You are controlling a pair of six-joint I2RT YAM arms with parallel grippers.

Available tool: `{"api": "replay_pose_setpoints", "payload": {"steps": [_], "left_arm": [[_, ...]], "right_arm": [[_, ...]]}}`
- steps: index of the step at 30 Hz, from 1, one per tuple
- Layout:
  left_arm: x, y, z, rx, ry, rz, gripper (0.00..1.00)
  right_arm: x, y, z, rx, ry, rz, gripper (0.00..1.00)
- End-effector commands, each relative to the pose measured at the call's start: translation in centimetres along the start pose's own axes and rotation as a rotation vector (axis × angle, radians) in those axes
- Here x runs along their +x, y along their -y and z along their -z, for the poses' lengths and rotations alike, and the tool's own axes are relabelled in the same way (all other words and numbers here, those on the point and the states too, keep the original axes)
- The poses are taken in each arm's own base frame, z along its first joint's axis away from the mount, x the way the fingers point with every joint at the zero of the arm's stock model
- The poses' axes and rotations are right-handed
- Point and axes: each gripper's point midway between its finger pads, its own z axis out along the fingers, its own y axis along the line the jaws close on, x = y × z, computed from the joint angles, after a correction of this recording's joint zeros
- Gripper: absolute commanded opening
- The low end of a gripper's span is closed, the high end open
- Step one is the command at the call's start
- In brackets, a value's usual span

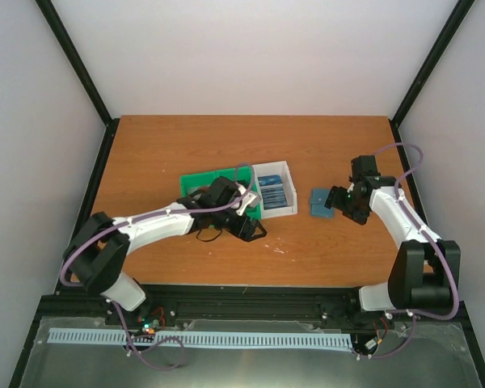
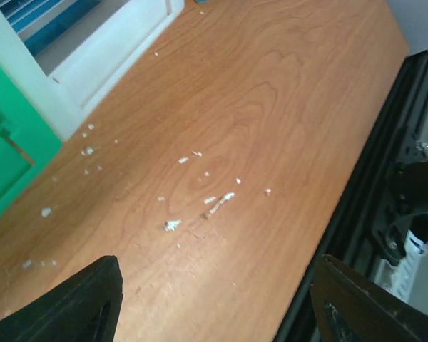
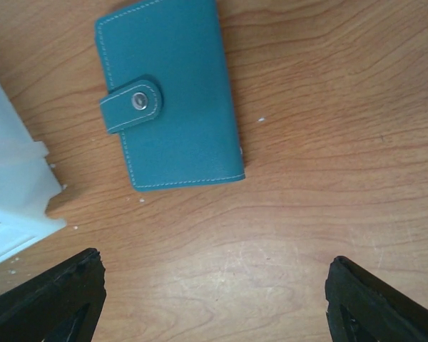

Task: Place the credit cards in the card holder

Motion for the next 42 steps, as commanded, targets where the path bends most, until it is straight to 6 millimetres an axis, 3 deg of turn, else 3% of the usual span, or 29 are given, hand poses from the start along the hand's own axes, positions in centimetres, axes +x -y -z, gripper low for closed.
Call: {"api": "replay_pose_setpoints", "payload": {"steps": [1,8,16,24,32,37,42], "left_arm": [[-1.6,-0.2,-1.6,-0.029,-0.015,-0.101,0.72],[-2.2,-0.4,-5.0,-0.077,-0.065,-0.135,0.65],[-3.0,-3.4,-7.7,-0.182,-0.104,-0.145,0.59],[-5.7,-7.0,-8.2,-0.373,-0.107,-0.171,0.54],[-7.9,-10.5,-6.3,-0.404,-0.065,-0.114,0.53],[-8.6,-9.3,-6.0,-0.33,-0.05,-0.12,0.58],[-8.0,-6.8,-5.7,-0.202,-0.031,-0.109,0.64]], "right_arm": [[-0.3,0.6,-1.5,0.038,-0.002,0.015,0.85],[-1.4,0.4,-3.7,0.062,-0.029,0.027,0.87],[-2.1,-0.2,-5.3,0.064,-0.054,0.015,0.88],[-3.4,-0.2,-6.7,0.092,-0.07,0.027,0.87],[-4.3,-1.5,-8.2,0.096,-0.1,0.072,0.85],[-4.9,-2.8,-8.9,0.096,-0.107,0.093,0.81],[-7.4,-2.0,-9.3,0.196,-0.056,0.093,0.83]]}}
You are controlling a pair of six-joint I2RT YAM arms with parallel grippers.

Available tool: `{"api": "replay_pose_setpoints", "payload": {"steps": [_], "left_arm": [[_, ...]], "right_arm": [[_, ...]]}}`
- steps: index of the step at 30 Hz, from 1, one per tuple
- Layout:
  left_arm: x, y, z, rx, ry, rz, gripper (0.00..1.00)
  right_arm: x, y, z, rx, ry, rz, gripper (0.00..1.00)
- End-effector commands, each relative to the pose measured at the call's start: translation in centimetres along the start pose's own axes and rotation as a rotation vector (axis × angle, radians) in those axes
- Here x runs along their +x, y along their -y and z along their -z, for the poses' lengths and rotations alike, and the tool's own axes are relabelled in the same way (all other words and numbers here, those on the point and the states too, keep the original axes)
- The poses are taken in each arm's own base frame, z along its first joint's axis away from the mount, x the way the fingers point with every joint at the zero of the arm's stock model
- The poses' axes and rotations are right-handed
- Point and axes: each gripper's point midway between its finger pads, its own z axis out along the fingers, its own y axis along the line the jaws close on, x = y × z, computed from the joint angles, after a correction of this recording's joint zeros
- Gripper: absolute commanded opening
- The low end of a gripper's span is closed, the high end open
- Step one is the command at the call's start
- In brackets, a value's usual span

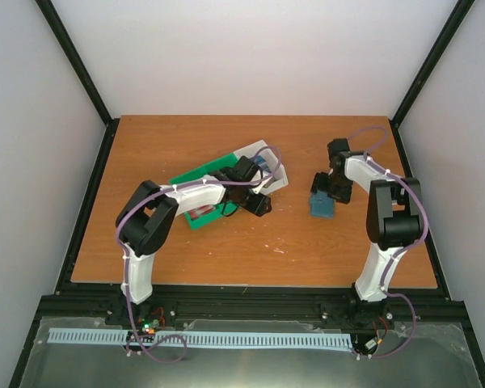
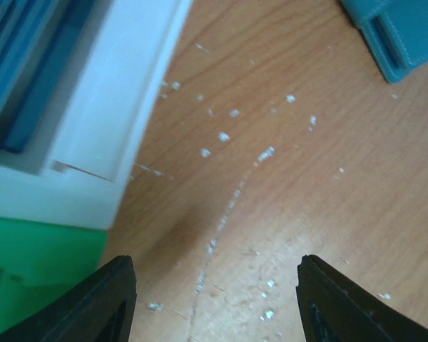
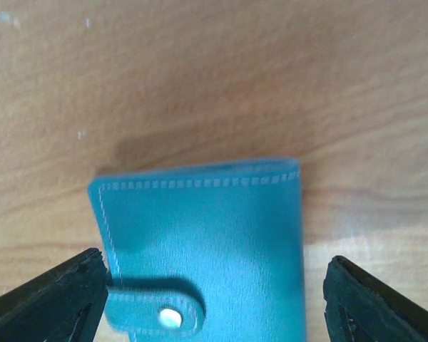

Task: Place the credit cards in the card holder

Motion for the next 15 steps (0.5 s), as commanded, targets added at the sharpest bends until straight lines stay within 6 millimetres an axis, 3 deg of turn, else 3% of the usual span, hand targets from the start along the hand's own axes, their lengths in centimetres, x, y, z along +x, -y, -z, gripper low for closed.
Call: {"api": "replay_pose_setpoints", "payload": {"steps": [1,6,12,15], "left_arm": [[-0.9,2.7,1.8,0.128,0.054,-0.023,0.65],[-0.7,4.0,3.1,0.196,0.076,-0.013,0.67],[-0.5,4.9,4.6,0.237,0.11,0.021,0.69],[-0.1,5.4,5.5,0.252,0.13,0.038,0.69]], "right_arm": [[-2.5,1.0,0.0,0.108,0.05,-0.01,0.83],[-3.6,1.9,-0.1,0.176,0.077,-0.025,0.83],[-2.9,5.2,0.8,0.349,0.112,-0.104,0.8],[-2.2,5.9,0.9,0.377,0.107,-0.117,0.78]]}}
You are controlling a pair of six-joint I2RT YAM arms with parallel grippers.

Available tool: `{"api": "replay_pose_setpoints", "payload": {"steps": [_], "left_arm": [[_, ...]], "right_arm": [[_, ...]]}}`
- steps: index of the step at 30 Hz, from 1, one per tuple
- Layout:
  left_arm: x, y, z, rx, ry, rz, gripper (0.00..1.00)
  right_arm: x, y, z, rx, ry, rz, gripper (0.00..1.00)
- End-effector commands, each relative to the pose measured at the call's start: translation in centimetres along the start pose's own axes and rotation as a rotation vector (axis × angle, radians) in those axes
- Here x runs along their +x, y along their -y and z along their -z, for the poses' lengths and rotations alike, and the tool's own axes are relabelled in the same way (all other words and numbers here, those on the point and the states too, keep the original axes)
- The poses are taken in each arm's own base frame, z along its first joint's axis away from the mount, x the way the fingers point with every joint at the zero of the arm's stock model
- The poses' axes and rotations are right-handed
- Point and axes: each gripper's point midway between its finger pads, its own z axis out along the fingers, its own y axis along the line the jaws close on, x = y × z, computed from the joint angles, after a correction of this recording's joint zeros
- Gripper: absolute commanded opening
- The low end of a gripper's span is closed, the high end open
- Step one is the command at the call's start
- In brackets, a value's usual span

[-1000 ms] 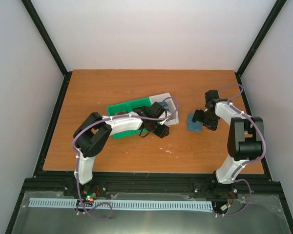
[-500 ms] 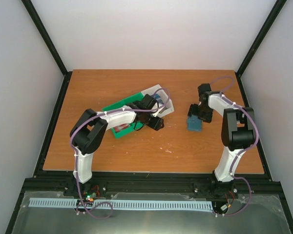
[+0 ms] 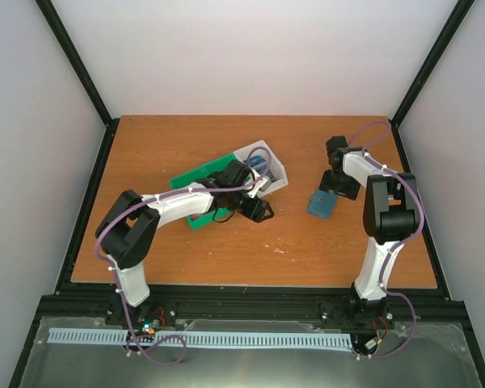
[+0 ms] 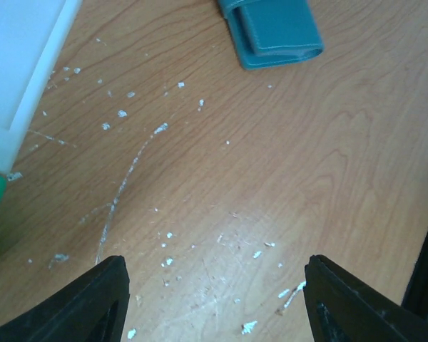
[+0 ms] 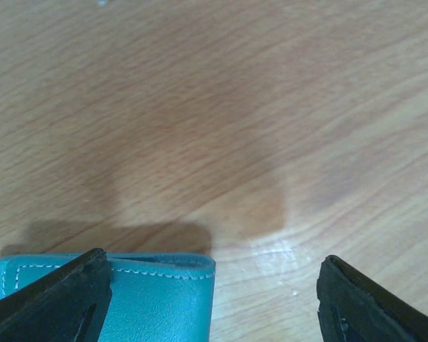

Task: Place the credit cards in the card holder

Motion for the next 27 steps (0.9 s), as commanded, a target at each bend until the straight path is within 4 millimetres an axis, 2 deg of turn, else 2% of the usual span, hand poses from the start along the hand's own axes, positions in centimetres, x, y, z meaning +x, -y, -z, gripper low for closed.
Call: {"api": "replay_pose_setpoints", "payload": {"steps": [1,5,9,13,15,17,22,24,27], "left_arm": [[-0.8,1.8,1.6,0.056,0.07,0.013,0.69],[0.1,2.0,2.3,0.054,0.074,0.047,0.69],[1.1,2.3,2.8,0.062,0.071,0.078,0.7],[2.1,2.3,3.1,0.062,0.064,0.117,0.7],[2.5,2.1,3.2,0.056,0.063,0.146,0.7],[2.9,2.0,3.2,0.056,0.065,0.174,0.7],[2.9,2.0,3.2,0.061,0.071,0.218,0.71],[2.5,2.0,3.3,0.055,0.08,0.225,0.71],[2.1,2.0,3.5,0.049,0.09,0.231,0.72]], "right_arm": [[1.2,2.7,0.5,0.119,0.003,-0.041,0.77],[4.4,3.2,0.7,0.123,-0.051,-0.017,0.77],[9.5,2.9,1.3,0.066,-0.113,-0.009,0.76],[14.1,0.8,2.7,-0.054,-0.152,0.007,0.77],[15.3,-1.1,4.0,-0.132,-0.151,0.036,0.76],[15.4,-2.3,5.5,-0.178,-0.12,0.062,0.77],[11.7,-1.4,8.7,-0.145,0.047,0.07,0.78],[10.8,-1.8,9.0,-0.147,0.069,0.09,0.78],[9.5,-2.2,8.2,-0.122,0.085,0.105,0.78]]}}
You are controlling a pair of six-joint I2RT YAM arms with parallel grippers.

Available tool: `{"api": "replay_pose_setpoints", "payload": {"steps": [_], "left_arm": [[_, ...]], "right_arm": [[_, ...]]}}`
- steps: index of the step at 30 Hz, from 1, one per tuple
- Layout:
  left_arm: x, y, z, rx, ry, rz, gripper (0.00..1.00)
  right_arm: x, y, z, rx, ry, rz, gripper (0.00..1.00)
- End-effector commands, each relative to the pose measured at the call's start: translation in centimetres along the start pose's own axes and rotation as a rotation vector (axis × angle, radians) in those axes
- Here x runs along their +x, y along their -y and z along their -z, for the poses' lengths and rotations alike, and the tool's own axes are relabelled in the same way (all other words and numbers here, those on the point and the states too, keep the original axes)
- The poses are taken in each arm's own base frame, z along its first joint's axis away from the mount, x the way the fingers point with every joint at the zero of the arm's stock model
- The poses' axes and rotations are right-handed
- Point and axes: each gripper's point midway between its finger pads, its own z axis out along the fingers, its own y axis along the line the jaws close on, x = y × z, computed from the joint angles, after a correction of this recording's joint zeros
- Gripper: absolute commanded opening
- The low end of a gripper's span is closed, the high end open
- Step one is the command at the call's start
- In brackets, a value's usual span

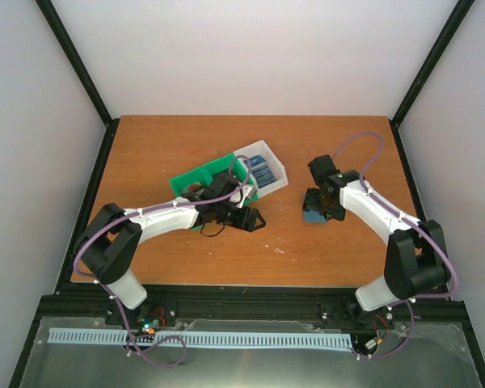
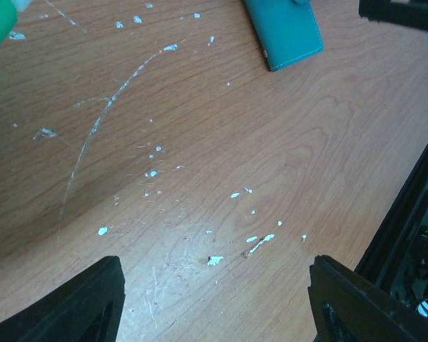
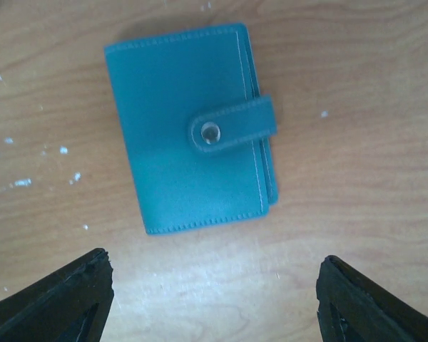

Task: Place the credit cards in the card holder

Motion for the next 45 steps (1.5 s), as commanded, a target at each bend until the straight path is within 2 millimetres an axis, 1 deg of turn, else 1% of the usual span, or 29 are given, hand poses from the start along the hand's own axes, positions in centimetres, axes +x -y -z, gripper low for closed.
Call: {"api": "replay_pose_setpoints", "payload": {"steps": [1,4,6,8,12,15,19,21,23,25,26,29,31,32,34,36,40,43,45], "left_arm": [[-1.9,1.4,0.9,0.018,0.063,0.006,0.73],[-1.8,1.4,0.9,0.019,0.059,0.02,0.75],[-1.7,1.5,0.9,0.027,0.055,0.027,0.76],[-1.5,1.6,0.8,0.039,0.049,0.029,0.75],[-1.4,1.6,0.7,0.044,0.043,0.034,0.74],[-1.4,1.5,0.5,0.043,0.037,0.037,0.73],[-1.5,1.4,0.3,0.041,0.032,0.036,0.73],[-1.6,1.3,0.1,0.037,0.032,0.036,0.73],[-1.7,1.2,-0.1,0.036,0.03,0.035,0.73],[-1.9,1.1,-0.3,0.032,0.029,0.038,0.72],[-2.0,1.2,-0.4,0.033,0.03,0.037,0.72],[-2.4,1.2,-0.6,0.034,0.035,0.043,0.72],[-2.6,1.2,-0.7,0.034,0.036,0.053,0.72],[-3.2,1.3,-0.8,0.045,0.058,0.049,0.72],[-3.3,1.3,-1.0,0.053,0.065,0.061,0.72],[-3.2,1.1,-1.3,0.057,0.061,0.073,0.72],[-2.4,-0.1,-1.8,0.039,0.054,0.121,0.71],[-1.8,-1.0,-1.8,0.021,0.055,0.156,0.71],[-1.7,-1.4,-1.7,0.011,0.06,0.179,0.71]], "right_arm": [[-2.4,0.4,-0.9,0.056,0.047,0.019,0.78],[-3.7,0.7,-2.2,0.04,0.052,0.012,0.77],[-4.2,0.2,-3.1,-0.006,0.043,0.047,0.76],[-4.5,-1.0,-4.0,-0.082,0.029,0.086,0.74],[-5.4,-1.4,-4.9,-0.171,0.019,0.083,0.73],[-6.3,-1.1,-5.6,-0.187,0.01,0.061,0.72],[-6.5,0.6,-7.0,-0.129,-0.021,0.042,0.7],[-5.9,0.7,-7.6,-0.128,-0.044,0.049,0.67],[-5.0,0.3,-8.1,-0.153,-0.081,0.051,0.63],[-4.1,-0.2,-8.6,-0.189,-0.117,0.046,0.56],[-3.7,-0.4,-8.7,-0.206,-0.131,0.039,0.54],[-2.5,-0.9,-8.3,-0.257,-0.15,0.024,0.5],[-1.3,-1.0,-8.4,-0.28,-0.173,0.012,0.47],[-0.7,-1.1,-8.3,-0.295,-0.188,0.006,0.46],[1.0,-1.8,-8.3,-0.323,-0.216,0.018,0.43],[2.5,-2.5,-8.1,-0.334,-0.238,0.044,0.43],[5.4,-4.6,-7.5,-0.365,-0.264,0.078,0.39],[7.0,-6.2,-7.0,-0.388,-0.27,0.112,0.38],[7.6,-7.0,-7.0,-0.395,-0.275,0.127,0.37]]}}
